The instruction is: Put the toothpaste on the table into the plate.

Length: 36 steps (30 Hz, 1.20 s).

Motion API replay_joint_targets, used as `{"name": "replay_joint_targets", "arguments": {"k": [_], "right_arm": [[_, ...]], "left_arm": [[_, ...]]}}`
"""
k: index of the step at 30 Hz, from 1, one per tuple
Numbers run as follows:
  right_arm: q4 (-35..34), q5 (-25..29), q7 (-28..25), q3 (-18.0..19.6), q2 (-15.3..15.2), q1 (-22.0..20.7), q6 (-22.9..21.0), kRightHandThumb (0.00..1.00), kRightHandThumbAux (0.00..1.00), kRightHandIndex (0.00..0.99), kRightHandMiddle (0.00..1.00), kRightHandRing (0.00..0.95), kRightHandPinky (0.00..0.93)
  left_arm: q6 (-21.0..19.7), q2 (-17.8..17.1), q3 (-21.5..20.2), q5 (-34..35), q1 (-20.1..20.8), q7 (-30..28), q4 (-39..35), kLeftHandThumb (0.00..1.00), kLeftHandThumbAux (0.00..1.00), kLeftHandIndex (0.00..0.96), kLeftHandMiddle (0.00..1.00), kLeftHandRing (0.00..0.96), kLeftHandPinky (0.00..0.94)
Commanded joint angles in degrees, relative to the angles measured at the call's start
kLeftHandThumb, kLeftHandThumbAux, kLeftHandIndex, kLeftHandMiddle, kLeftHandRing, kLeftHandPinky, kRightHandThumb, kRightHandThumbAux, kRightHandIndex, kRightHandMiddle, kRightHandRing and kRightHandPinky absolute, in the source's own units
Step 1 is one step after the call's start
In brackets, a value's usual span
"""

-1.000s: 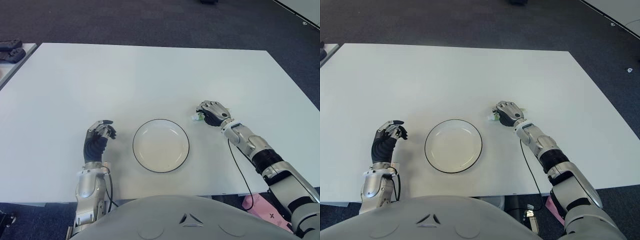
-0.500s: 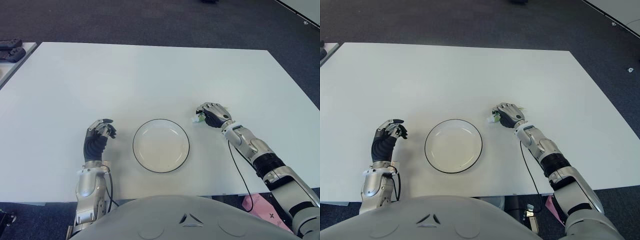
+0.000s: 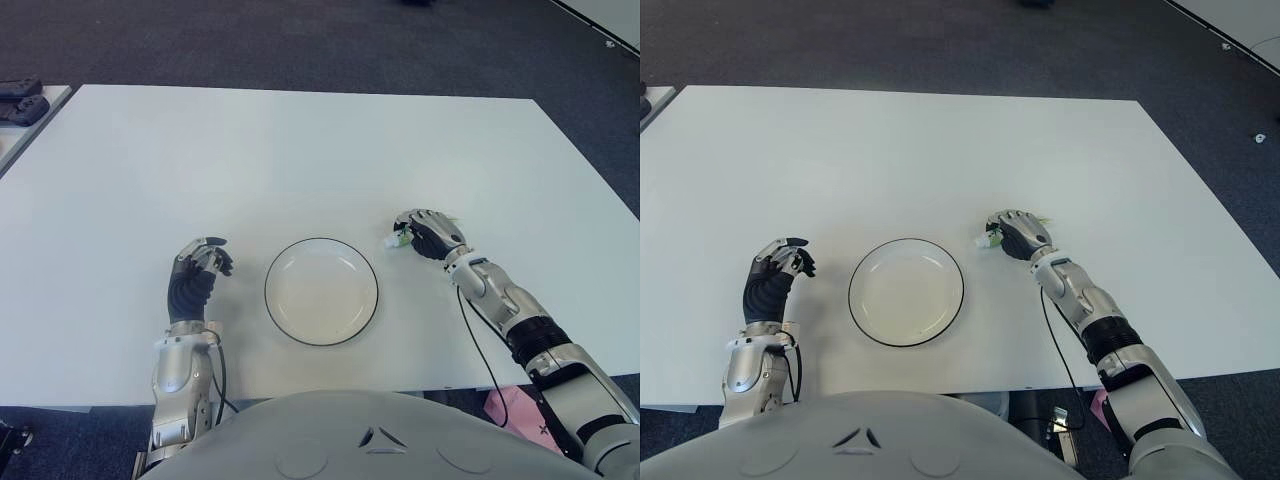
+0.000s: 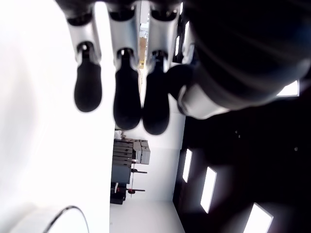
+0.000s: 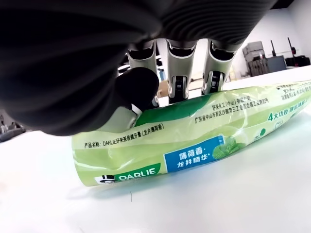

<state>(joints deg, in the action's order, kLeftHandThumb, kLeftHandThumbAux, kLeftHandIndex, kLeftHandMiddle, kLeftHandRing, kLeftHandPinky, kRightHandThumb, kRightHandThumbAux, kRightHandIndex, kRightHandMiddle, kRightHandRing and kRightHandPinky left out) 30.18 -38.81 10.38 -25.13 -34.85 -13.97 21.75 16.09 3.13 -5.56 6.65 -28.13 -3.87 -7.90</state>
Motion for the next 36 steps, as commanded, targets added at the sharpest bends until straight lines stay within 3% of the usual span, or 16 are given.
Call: {"name": "replay_joint_targets", "arguments": {"k": [1, 13, 23, 26, 27, 30, 36], "right_arm": [[0.24, 0.36, 0.37, 0.51, 0.84, 1.3, 2.23, 1.0, 0.666, 0.407, 0.426, 0.532, 0.495], [-4.44, 3.97, -0.2, 5.8, 1.38, 2.18, 3.52, 1.0, 0.665, 0.399, 0.439, 0.527, 0.483], [-8.64, 7.23, -10.5, 8.42, -1.93, 0.57, 3.57, 0.965, 0.66, 0.454, 0.434, 0.475, 0.454], [-8.24, 4.96, -16.26, 6.56, -5.46, -1.74, 5.57, 0.822, 0.684, 0.437, 0.366, 0.379, 0.383], [-8.14, 4.49, -17.26, 6.25, -6.03, -2.12, 5.99, 0.78, 0.594, 0.384, 0.331, 0.341, 0.35], [-6.9, 2.33, -20.61, 4.66, -8.33, -4.08, 8.22, 0.712, 0.477, 0.292, 0.261, 0.26, 0.275], [-7.08, 0.17, -26.71, 2.75, -10.93, -5.91, 9.11, 0.626, 0.399, 0.136, 0.084, 0.071, 0.097]], "left_arm": [[-0.45, 0.05, 0.35, -0.57, 0.37, 0.59, 0.72, 0.703, 0.718, 0.439, 0.64, 0.636, 0.629], [-1.38, 0.12, 0.19, -0.08, 0.59, 0.59, 0.73, 0.705, 0.717, 0.44, 0.641, 0.638, 0.63], [-1.56, 0.0, 0.17, 0.25, 0.5, 0.29, 0.59, 0.704, 0.717, 0.439, 0.637, 0.634, 0.621], [-1.66, 0.06, 0.24, 0.09, 0.32, 0.42, 0.3, 0.704, 0.717, 0.439, 0.638, 0.634, 0.627], [-1.73, 0.09, 0.27, 0.05, 0.27, 0.47, 0.19, 0.704, 0.717, 0.439, 0.638, 0.634, 0.63], [-2.44, 0.45, 0.51, -0.61, 0.12, 1.23, -0.47, 0.704, 0.717, 0.44, 0.635, 0.634, 0.632], [-1.78, 0.45, 0.62, -0.98, -0.04, 1.35, -0.55, 0.705, 0.717, 0.44, 0.641, 0.643, 0.628]]}}
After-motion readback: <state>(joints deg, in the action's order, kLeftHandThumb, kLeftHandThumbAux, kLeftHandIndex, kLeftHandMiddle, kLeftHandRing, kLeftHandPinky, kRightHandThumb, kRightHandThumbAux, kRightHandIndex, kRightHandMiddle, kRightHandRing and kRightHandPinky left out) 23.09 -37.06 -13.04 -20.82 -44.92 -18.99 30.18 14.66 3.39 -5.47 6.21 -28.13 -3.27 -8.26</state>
